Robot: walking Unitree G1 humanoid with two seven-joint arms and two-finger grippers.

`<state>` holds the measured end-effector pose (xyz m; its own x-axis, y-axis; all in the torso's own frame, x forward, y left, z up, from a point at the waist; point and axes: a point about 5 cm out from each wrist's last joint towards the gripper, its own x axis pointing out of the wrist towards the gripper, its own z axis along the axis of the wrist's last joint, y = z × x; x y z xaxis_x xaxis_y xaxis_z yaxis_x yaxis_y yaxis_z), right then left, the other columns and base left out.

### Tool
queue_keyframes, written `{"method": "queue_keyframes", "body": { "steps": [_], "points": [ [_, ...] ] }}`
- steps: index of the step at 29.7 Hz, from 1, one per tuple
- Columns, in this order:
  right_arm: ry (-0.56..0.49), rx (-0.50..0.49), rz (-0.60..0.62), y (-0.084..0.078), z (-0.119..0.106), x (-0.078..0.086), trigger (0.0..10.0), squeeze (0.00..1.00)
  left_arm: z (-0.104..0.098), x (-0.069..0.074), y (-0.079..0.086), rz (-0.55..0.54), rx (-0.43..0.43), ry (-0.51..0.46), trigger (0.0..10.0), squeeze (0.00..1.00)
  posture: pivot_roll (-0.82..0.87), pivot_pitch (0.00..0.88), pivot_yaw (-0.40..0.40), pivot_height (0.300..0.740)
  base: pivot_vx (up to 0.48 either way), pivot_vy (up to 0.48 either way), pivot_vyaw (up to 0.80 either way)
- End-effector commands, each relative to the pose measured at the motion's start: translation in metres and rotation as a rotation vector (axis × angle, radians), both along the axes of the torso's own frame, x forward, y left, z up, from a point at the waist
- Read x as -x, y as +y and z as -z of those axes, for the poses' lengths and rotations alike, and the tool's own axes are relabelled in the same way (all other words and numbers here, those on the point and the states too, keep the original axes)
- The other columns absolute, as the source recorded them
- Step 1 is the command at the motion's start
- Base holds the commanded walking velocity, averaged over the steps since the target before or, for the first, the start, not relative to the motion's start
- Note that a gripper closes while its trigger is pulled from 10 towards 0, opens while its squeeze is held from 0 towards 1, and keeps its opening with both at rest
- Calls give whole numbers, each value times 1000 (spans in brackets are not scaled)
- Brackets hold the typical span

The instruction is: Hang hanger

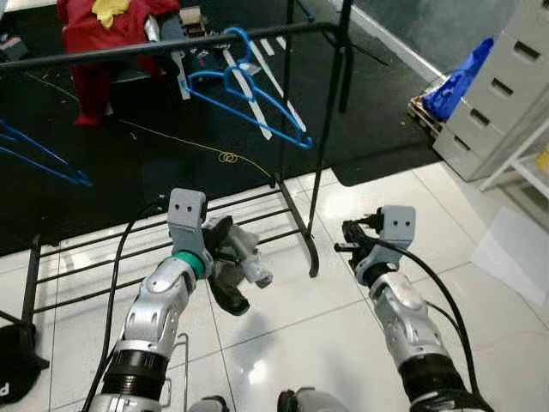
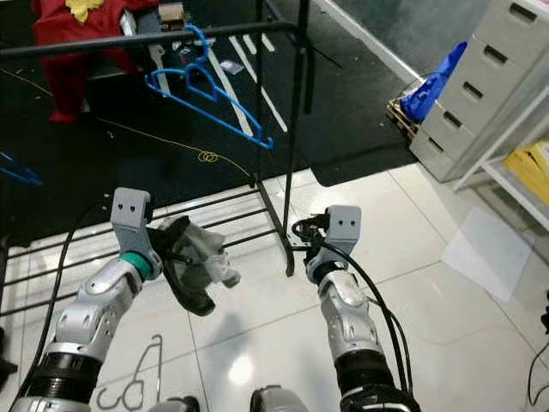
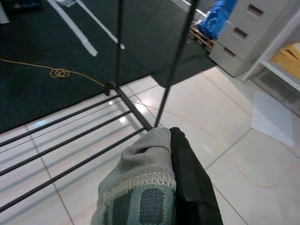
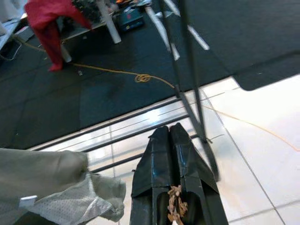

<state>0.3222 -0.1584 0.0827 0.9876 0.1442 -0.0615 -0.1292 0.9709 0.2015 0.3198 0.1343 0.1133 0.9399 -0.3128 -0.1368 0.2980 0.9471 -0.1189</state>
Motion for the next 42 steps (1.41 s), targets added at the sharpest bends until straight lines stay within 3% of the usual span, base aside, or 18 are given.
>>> {"method": "queue_keyframes", "body": {
  "steps": [1,21,42],
  "points": [
    [28,-6,-1,1,7,3,10000,0,7,1,5,-19,-6,35,10000,0,-42,99,40,740,0,0,0],
    [29,-9,1,1,7,5,10000,0,8,2,0,-6,-44,27,10000,0,-47,82,44,740,0,0,0],
    [24,-11,-2,2,6,3,10000,0,2,3,-6,48,-24,-10,10000,0,-44,69,37,740,0,0,0]
  ]
}}
